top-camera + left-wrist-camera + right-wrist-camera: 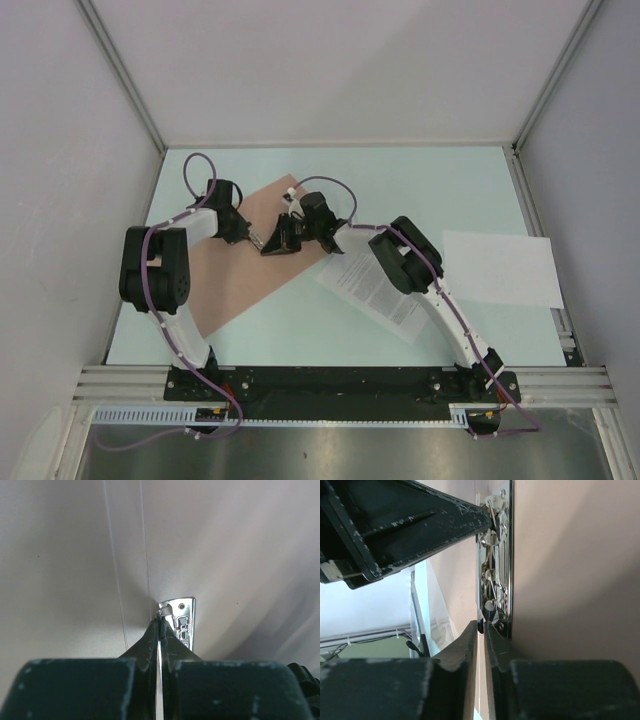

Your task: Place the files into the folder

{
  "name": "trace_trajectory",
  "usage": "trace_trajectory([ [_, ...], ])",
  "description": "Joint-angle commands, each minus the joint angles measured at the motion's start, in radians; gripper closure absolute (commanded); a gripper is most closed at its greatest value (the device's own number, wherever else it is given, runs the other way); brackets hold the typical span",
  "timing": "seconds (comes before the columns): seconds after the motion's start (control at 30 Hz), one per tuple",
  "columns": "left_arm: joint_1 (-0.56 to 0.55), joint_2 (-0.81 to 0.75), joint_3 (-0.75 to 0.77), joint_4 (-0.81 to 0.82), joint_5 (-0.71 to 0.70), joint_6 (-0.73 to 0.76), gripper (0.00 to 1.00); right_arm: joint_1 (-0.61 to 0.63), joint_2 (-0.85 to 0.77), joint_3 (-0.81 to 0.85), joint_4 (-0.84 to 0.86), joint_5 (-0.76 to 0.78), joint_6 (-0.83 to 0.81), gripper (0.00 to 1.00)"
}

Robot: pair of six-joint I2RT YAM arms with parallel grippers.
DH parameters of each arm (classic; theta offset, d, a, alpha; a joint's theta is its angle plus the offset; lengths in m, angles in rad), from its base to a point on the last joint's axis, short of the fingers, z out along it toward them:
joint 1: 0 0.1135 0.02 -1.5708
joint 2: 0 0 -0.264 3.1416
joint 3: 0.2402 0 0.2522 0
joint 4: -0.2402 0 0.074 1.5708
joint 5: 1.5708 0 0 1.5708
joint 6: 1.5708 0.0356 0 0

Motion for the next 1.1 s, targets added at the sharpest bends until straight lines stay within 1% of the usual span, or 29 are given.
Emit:
trace_trajectory([
  [0.0, 0.001, 0.013, -0.002, -0.014, -0.045, 0.040, 1.00, -0.012, 0.007, 0.084, -0.081, -0.022, -0.078, 0.77],
  [0.1, -0.001, 0.011, -0.005, -0.011, -0.042, 0.044, 1.00, -0.012, 0.022, 0.104, -0.084, -0.031, -0.075, 0.73],
  [0.3, 0.001, 0.016, -0.002, -0.012, -0.042, 0.046, 1.00, -0.014, 0.045, 0.115, -0.061, -0.055, -0.058, 0.72],
  [0.43, 0.001, 0.018, -0.005, -0.011, -0.042, 0.046, 1.00, -0.006, 0.047, 0.112, -0.091, -0.043, -0.087, 0.71],
  [0.53, -0.001, 0.019, -0.011, -0.009, -0.038, 0.043, 1.00, -0.001, 0.052, 0.105, -0.079, -0.049, -0.091, 0.71],
  [0.67, -0.001, 0.018, -0.014, -0.008, -0.038, 0.041, 1.00, 0.005, 0.053, 0.098, -0.070, -0.048, -0.087, 0.79],
  [0.87, -0.001, 0.018, -0.012, -0.011, -0.035, 0.041, 1.00, 0.006, 0.058, 0.103, -0.061, -0.055, -0.086, 0.80],
  [0.9, -0.001, 0.018, -0.012, -0.012, -0.035, 0.040, 1.00, 0.008, 0.056, 0.103, -0.059, -0.057, -0.087, 0.82],
  [0.93, -0.001, 0.019, -0.012, -0.014, -0.035, 0.043, 1.00, 0.008, 0.056, 0.101, -0.061, -0.054, -0.092, 0.86],
  [0.97, -0.001, 0.018, -0.012, -0.014, -0.036, 0.044, 1.00, 0.008, 0.055, 0.101, -0.072, -0.051, -0.095, 0.95],
  [1.0, -0.001, 0.019, -0.011, -0.016, -0.035, 0.046, 1.00, 0.008, 0.053, 0.103, -0.081, -0.043, -0.109, 1.00],
  [1.07, 0.001, 0.019, -0.009, -0.022, -0.035, 0.051, 1.00, 0.009, 0.047, 0.112, -0.140, -0.028, -0.133, 1.00],
])
